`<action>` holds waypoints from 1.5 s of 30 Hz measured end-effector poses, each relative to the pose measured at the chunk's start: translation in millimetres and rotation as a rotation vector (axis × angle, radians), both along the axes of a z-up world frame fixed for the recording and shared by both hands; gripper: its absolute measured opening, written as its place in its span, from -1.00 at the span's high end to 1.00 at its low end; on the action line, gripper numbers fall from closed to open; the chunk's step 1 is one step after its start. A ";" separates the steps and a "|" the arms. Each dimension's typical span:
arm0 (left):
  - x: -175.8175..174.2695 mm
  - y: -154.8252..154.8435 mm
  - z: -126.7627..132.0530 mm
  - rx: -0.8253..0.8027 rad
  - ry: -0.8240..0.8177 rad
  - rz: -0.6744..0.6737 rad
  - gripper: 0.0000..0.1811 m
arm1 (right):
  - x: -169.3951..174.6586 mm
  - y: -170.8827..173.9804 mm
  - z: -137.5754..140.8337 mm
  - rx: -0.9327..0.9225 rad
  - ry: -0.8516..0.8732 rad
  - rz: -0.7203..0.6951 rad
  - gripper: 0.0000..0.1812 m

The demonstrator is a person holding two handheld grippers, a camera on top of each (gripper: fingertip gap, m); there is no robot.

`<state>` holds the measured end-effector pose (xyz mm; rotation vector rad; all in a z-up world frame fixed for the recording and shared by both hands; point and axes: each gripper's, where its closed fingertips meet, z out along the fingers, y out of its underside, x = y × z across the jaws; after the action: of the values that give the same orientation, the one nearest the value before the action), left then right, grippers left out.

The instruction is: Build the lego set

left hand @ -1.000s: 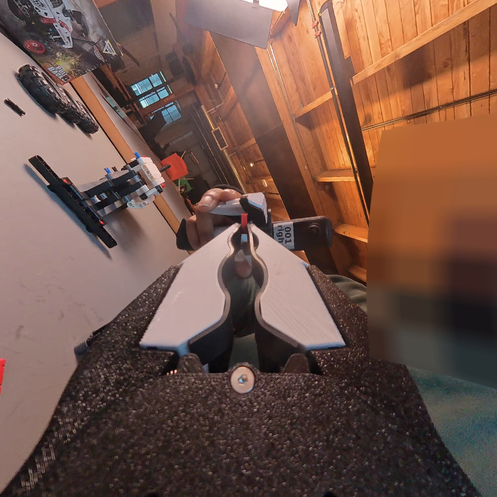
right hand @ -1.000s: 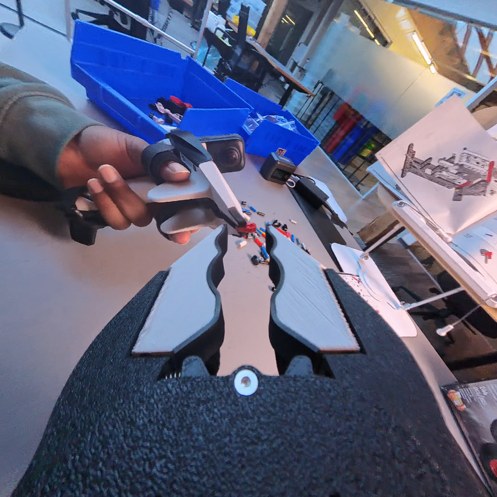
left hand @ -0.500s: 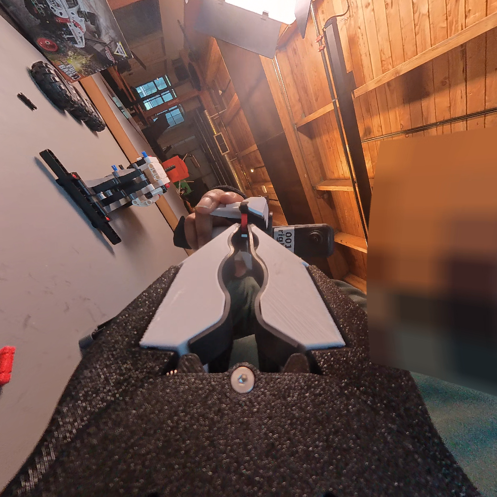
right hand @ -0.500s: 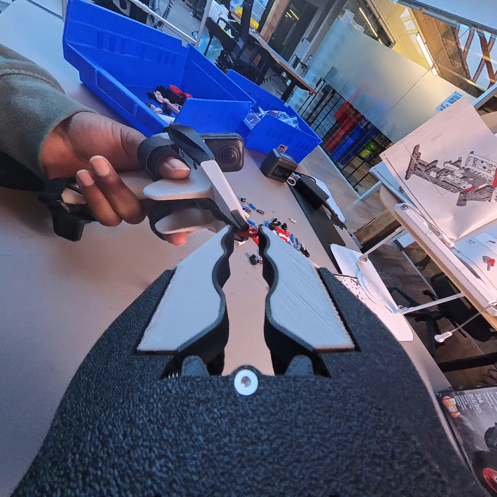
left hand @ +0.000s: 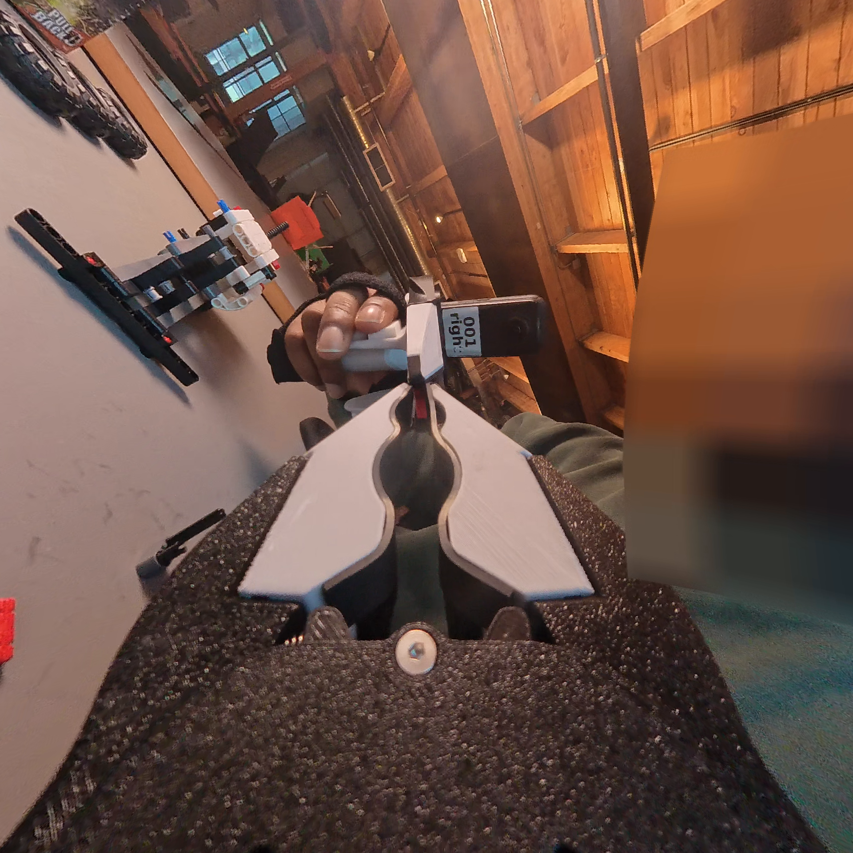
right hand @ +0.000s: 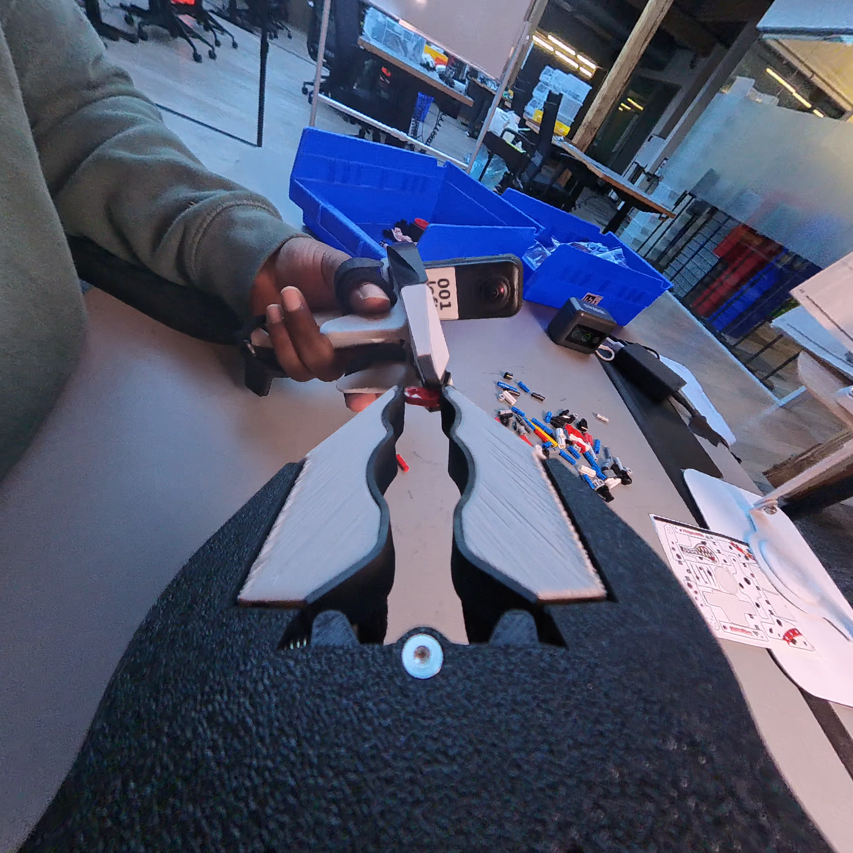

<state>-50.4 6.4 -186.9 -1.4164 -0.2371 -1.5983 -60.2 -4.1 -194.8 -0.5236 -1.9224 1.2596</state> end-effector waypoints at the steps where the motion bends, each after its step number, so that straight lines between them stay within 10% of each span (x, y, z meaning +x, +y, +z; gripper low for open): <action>1: -0.1 0.8 -2.1 -0.008 0.014 0.008 0.94 | -0.5 1.2 -2.0 0.004 -0.010 -0.004 0.83; 19: -25.8 15.0 -25.9 -0.143 0.050 0.207 0.96 | -24.0 18.0 -25.6 0.125 -0.063 -0.193 0.84; 24: -24.2 8.0 -30.2 -0.073 0.508 0.183 0.69 | -14.7 19.0 -22.7 0.016 -0.130 -0.118 0.83; 33: -14.8 -12.5 -111.1 -0.063 1.294 -0.067 0.72 | 9.8 30.6 -24.2 -0.139 -0.265 -0.071 0.84; 45: 5.0 -9.4 -126.5 -0.023 1.408 -0.148 0.93 | 9.6 5.0 -73.3 -0.057 -0.402 -0.073 0.84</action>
<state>-45.4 -2.9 -313.4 -2.2401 0.6833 -0.3925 -50.6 0.9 -268.1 -0.9253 -2.1739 1.2341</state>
